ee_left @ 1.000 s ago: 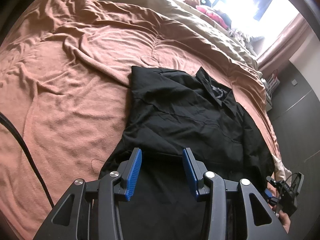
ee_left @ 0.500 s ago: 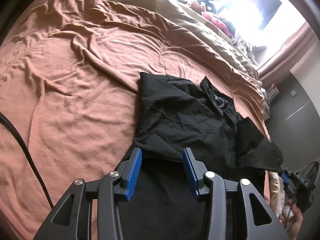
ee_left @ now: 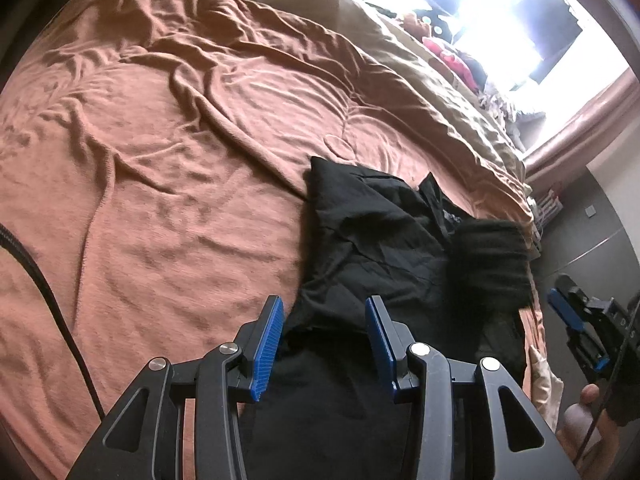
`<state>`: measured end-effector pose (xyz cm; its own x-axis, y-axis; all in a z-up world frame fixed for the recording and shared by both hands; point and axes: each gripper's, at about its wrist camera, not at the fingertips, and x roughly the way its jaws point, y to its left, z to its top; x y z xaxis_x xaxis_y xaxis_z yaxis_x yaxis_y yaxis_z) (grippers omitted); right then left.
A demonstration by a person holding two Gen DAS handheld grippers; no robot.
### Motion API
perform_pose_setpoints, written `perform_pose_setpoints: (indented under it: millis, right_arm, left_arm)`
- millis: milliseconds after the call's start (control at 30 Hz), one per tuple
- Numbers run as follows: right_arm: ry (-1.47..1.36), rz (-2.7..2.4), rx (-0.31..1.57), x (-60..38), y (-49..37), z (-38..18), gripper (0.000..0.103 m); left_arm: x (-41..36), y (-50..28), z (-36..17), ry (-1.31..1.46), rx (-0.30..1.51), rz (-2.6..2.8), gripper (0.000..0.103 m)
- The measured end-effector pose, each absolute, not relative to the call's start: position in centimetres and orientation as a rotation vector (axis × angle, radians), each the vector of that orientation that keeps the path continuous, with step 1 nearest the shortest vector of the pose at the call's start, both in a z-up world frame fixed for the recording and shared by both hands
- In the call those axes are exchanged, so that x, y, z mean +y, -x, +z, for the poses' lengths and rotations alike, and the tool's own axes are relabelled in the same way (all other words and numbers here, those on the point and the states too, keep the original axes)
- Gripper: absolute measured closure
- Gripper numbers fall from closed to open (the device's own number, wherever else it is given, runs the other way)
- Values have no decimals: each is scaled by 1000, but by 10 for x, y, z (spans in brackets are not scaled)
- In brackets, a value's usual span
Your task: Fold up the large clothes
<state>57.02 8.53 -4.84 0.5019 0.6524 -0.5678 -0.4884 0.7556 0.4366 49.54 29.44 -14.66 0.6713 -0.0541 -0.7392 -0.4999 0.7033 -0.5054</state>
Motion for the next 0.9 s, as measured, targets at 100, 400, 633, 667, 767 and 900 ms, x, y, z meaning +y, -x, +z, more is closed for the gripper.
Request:
perform_pose_setpoints:
  millis: [100,400,633,667,767,900]
  right_arm:
    - [-190,731,796,92,-581,-51,72]
    - [-111,525,740,34,-611,-66,55]
    - [-104,326,768,-39,-650,-100,55]
    - [-105,299,772,-47,-656,-105,55]
    - [-112,227,793,-68,-678,-121,55]
    - [-113,185,854,-74,-707,-150,59]
  left_arm:
    - [297,-494,-146,763,807,294,58]
    - [283,-507,-145,680,832,295,58]
    - [257,-527,-149,578,870,279,58]
    - [253,-530,-150,563,876,278,58]
    - [245,-536,-157,527,902,273,58]
    - [241,-540,-167,500,936,289,58]
